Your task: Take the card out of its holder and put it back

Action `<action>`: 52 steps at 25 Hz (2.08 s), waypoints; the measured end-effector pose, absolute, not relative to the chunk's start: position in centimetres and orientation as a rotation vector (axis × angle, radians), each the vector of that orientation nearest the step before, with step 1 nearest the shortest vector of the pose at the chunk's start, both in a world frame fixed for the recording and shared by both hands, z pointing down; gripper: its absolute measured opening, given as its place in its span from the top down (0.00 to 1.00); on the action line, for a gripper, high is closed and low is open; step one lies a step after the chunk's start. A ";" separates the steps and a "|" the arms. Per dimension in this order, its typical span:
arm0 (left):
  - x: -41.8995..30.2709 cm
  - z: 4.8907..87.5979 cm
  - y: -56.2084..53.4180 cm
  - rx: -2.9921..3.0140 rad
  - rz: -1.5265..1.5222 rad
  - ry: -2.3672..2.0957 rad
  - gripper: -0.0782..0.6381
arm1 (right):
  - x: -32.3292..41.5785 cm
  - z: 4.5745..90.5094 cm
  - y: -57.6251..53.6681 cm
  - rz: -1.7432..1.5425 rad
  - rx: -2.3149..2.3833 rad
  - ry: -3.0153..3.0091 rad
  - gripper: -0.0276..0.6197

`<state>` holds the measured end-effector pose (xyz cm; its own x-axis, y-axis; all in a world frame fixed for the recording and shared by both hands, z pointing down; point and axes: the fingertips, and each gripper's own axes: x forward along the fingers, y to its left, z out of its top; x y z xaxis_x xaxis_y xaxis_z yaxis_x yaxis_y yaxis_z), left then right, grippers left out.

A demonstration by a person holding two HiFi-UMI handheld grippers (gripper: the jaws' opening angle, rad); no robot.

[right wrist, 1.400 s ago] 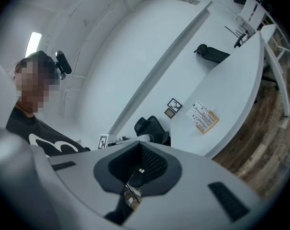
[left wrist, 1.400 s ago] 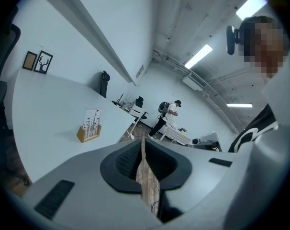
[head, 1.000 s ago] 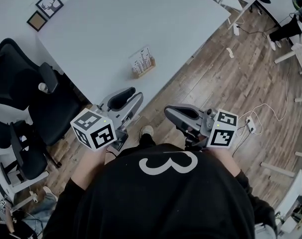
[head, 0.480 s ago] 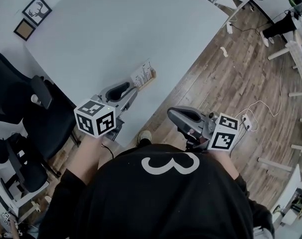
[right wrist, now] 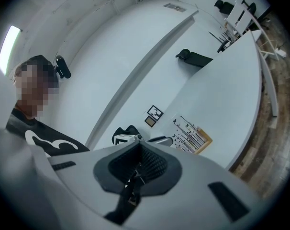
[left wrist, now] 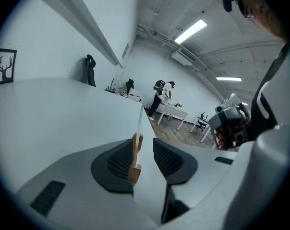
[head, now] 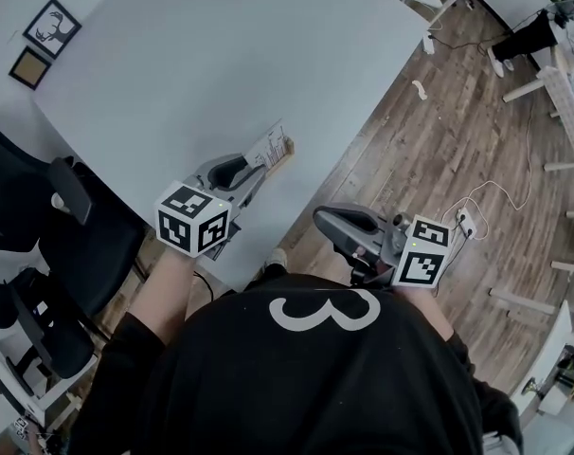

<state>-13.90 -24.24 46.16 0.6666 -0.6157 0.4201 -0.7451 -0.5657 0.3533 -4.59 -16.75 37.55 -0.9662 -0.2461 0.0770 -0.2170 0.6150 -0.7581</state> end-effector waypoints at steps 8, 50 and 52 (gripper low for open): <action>-13.6 46.7 -25.3 2.430 0.395 -1.031 0.77 | -4.4 37.9 -17.7 -1.328 -0.437 2.765 0.94; -14.1 37.8 -23.9 2.509 0.279 -1.296 0.86 | -1.9 36.3 -16.4 -1.256 -0.352 2.770 0.94; -13.9 36.2 -22.9 2.519 0.237 -1.311 0.86 | -1.6 35.9 -15.9 -1.242 -0.341 2.779 0.94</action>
<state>-13.90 -22.89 36.24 0.5723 -0.7720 0.2766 -0.8199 -0.5435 0.1796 -1.56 -15.89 35.94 -0.9721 -0.2338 0.0188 -0.1700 0.6470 -0.7433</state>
